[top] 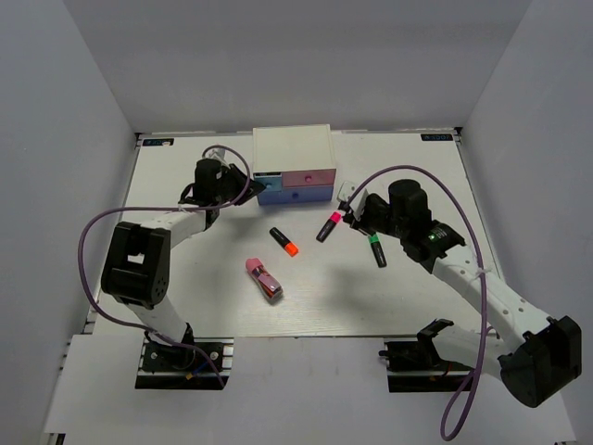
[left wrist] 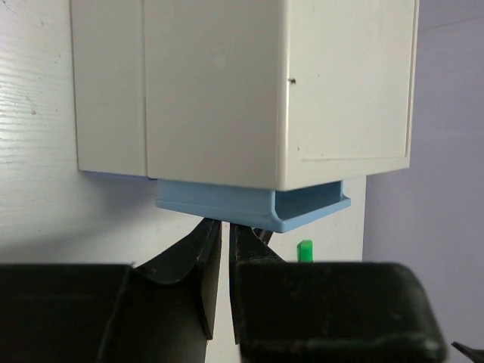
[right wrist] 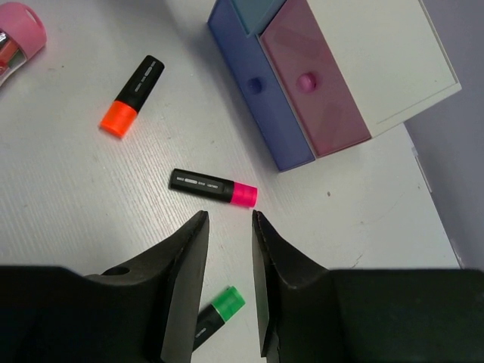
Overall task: Sort the stationery into containers
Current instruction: Close the drawer in the storage box.
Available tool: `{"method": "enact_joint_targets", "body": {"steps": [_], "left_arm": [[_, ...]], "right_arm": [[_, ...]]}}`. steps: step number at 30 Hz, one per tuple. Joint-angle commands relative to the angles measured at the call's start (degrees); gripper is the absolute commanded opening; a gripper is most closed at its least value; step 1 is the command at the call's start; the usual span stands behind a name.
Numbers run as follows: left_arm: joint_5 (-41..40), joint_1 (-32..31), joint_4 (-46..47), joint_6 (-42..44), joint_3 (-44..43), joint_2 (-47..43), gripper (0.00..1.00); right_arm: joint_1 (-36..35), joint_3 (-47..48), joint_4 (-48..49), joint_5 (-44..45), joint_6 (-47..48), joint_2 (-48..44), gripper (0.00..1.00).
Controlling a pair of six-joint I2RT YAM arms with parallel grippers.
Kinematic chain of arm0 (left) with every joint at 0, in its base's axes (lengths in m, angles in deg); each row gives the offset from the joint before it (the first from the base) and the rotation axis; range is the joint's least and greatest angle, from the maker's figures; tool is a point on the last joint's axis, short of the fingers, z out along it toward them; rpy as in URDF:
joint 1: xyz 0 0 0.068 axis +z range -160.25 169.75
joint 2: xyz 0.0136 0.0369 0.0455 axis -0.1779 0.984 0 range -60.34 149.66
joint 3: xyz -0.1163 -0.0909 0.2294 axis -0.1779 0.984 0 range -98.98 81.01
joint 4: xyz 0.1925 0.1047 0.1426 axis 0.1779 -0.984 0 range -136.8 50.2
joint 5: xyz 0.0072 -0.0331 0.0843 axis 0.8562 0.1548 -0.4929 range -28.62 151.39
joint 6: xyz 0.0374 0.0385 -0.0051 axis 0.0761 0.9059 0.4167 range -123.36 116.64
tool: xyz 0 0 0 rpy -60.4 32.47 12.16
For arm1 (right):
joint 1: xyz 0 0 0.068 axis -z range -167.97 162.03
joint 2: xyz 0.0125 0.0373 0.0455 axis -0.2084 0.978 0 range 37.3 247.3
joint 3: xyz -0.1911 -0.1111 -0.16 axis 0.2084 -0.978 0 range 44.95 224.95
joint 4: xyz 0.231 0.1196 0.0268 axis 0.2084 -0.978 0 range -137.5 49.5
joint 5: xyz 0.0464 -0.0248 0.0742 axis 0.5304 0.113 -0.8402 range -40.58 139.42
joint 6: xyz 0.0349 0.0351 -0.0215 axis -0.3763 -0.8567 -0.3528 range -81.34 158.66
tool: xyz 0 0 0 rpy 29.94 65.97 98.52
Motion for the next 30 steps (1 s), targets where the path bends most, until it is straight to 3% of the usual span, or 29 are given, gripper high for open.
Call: {"method": "enact_joint_targets", "body": {"steps": [1, 15, 24, 30], "left_arm": [[-2.49, 0.20, 0.17, -0.23, -2.99, -0.01, 0.22], [-5.31, -0.32, 0.25, -1.81, -4.58, 2.19, 0.24], [-5.84, -0.32, 0.79, -2.43, -4.58, 2.72, 0.25], [-2.51, -0.32, -0.44, -1.20, -1.17, -0.18, 0.43]], "right_arm": [[0.11, -0.71, 1.69, -1.07, -1.39, -1.42, 0.36], [0.20, -2.47, 3.18, -0.81, -4.20, -2.47, 0.47], [0.11, -3.70, 5.47, -0.45, -9.83, -2.91, 0.47], [0.29, -3.88, 6.78, -1.59, -17.55, -1.51, 0.49]]}}
